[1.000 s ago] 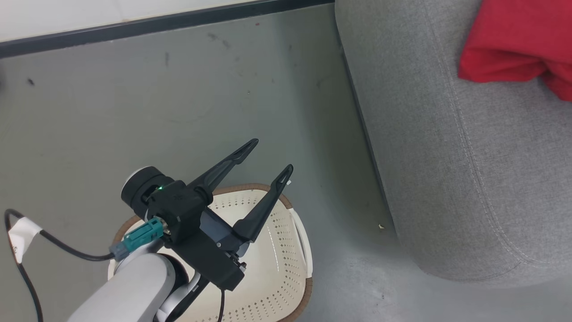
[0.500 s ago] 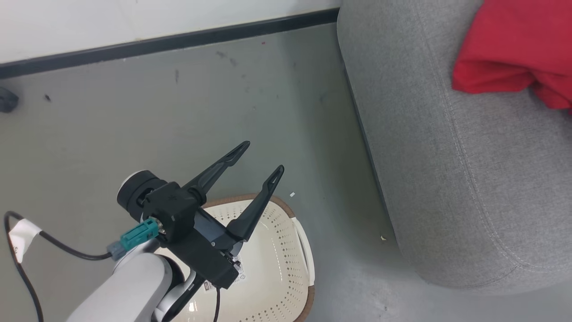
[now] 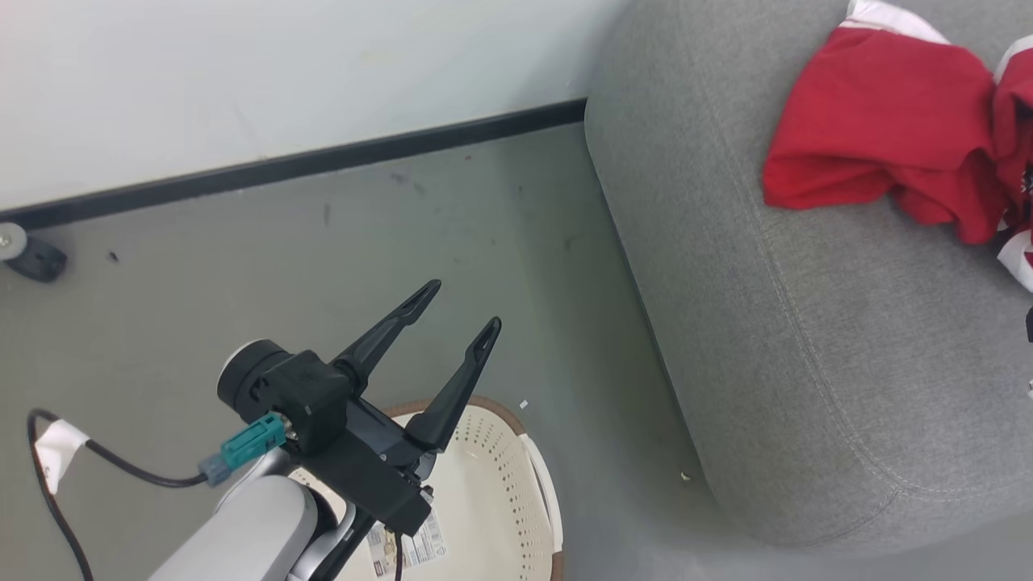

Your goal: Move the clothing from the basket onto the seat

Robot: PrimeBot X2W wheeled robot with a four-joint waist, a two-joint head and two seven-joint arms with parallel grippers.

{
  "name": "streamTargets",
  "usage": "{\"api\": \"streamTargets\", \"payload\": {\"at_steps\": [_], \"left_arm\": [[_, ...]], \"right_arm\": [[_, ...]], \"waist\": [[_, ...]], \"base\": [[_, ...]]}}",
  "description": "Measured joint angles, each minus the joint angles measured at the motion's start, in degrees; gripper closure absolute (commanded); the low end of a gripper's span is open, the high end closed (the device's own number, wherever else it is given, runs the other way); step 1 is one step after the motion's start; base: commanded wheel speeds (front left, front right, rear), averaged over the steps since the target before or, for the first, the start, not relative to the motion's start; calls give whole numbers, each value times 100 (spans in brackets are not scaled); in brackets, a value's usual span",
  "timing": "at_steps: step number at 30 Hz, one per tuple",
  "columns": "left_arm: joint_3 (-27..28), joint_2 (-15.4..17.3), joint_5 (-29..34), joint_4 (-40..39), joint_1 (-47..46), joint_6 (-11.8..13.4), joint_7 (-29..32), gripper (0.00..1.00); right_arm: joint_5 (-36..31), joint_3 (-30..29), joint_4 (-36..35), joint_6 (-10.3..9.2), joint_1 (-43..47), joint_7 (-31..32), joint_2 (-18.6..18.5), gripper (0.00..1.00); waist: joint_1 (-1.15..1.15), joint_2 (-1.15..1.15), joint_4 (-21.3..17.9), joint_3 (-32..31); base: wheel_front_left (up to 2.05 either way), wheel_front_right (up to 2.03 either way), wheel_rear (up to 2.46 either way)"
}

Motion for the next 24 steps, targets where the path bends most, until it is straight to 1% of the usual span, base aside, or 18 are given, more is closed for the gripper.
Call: {"api": "streamTargets", "payload": {"at_steps": [2, 5, 11, 14, 18, 24], "left_arm": [[18, -15, -5, 52, 60, 2, -23, 0], [30, -71, -60, 149, 232, 7, -68, 0], [53, -200, -208, 316, 338, 12, -132, 0], [74, -275, -226, 367, 346, 32, -136, 0], [112, -327, -256, 422, 420, 62, -190, 0], [162, -339, -303, 527, 592, 116, -192, 0]], "right_arm": [[-1, -2, -177, 8, 91, -96, -35, 0], [3, -37, -471, 108, 113, -198, -121, 0], [49, -11, -1162, 494, 198, -290, -166, 0], [103, 14, -1449, 545, 341, -333, -156, 0], [216, 98, -1829, 633, 511, -337, -45, 0], [375, 352, -2290, 738, 860, -344, 279, 0]], "waist": [[0, 0, 4, -123], [0, 0, 24, -310], [-1, 0, 115, -683], [-1, 0, 201, -852], [-1, 0, 371, -1041], [-1, 0, 662, -1294]], "base": [[0, 0, 0], [0, 0, 0], [0, 0, 0], [0, 0, 0], [0, 0, 0], [0, 0, 0]]}}
